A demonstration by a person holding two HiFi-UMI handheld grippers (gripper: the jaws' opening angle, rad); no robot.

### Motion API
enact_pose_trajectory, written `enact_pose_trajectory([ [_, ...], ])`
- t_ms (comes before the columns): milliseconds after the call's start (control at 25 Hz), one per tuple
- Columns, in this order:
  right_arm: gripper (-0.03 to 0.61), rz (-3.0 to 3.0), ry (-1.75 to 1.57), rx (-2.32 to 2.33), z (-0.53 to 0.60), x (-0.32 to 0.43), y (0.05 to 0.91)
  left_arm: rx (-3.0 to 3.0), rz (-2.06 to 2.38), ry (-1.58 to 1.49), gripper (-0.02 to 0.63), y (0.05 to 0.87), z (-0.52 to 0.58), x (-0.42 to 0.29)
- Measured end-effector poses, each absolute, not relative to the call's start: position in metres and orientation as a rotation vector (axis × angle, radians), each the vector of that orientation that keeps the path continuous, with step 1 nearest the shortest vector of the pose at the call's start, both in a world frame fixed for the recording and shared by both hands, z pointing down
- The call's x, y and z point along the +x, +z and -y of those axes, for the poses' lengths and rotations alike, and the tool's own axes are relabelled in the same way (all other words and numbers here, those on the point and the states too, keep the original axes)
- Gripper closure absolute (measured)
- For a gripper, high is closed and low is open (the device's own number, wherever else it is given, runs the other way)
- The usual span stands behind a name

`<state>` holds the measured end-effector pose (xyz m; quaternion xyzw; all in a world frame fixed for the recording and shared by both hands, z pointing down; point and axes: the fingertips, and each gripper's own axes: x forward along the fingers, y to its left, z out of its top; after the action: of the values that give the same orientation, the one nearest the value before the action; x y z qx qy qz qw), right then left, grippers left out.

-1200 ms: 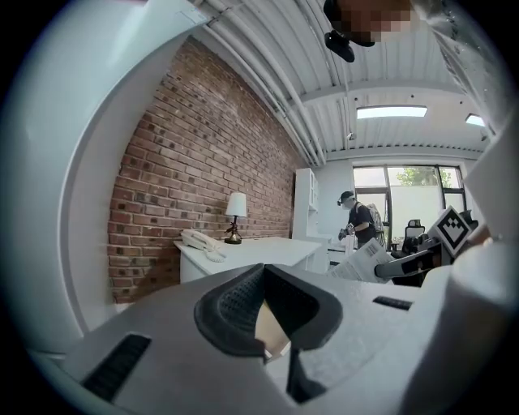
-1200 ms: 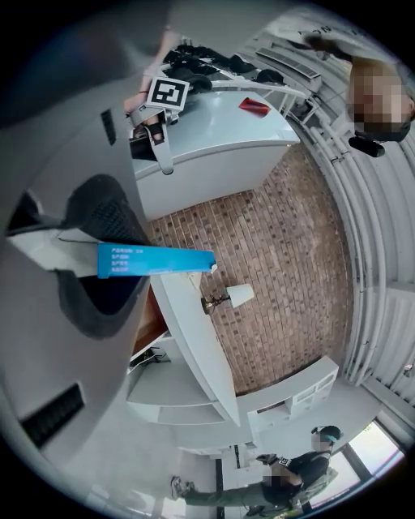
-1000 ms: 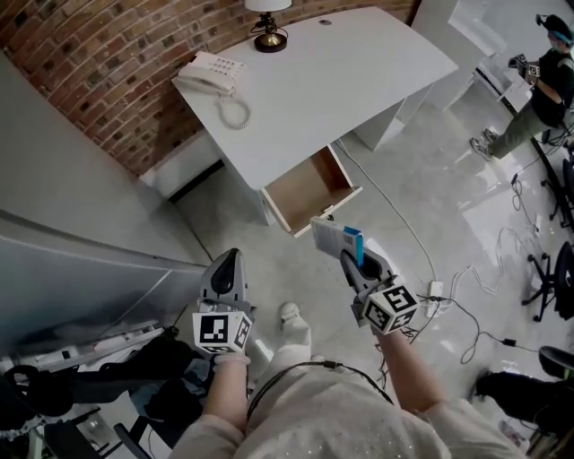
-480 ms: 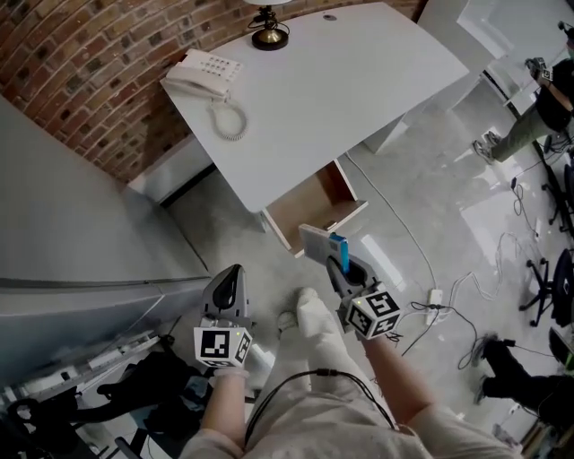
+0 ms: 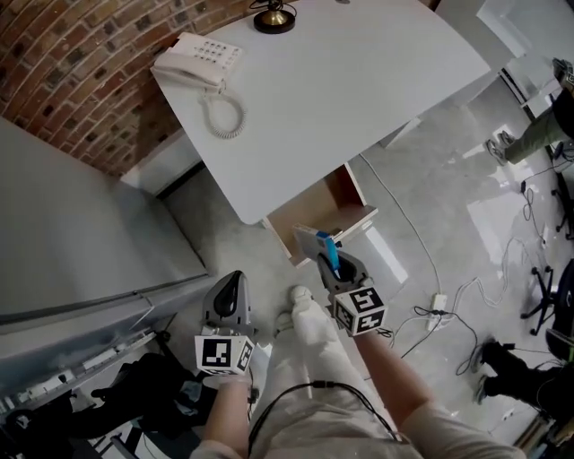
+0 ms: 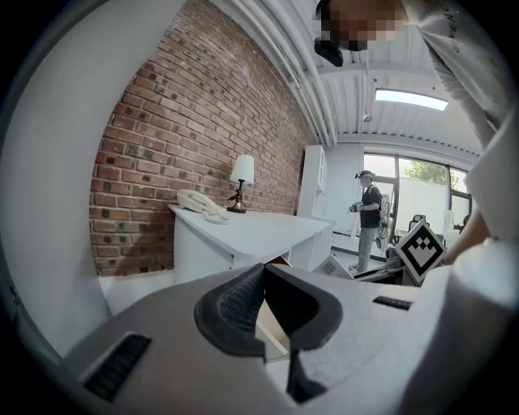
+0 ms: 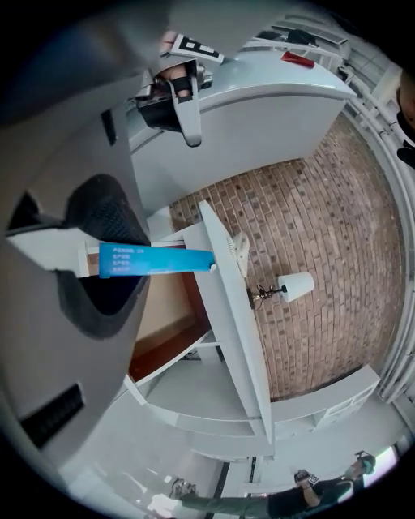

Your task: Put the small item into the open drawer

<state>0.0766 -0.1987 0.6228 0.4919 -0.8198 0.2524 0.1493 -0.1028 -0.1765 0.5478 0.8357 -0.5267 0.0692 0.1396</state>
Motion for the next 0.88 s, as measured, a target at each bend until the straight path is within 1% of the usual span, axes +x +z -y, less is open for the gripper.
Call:
enact_pose_trajectory([
  [400, 0.502, 2.248, 0.613, 1.232, 0.226, 0.056, 0.678, 2.341, 1.574, 0.197, 0.607, 0.572, 0.188, -0.098],
  [880, 0.502, 2.1, 0.53, 1.074, 0.24, 0.048, 0.722, 2.251, 1.657, 0.182, 0.609, 0.591, 0.194, -0.105],
])
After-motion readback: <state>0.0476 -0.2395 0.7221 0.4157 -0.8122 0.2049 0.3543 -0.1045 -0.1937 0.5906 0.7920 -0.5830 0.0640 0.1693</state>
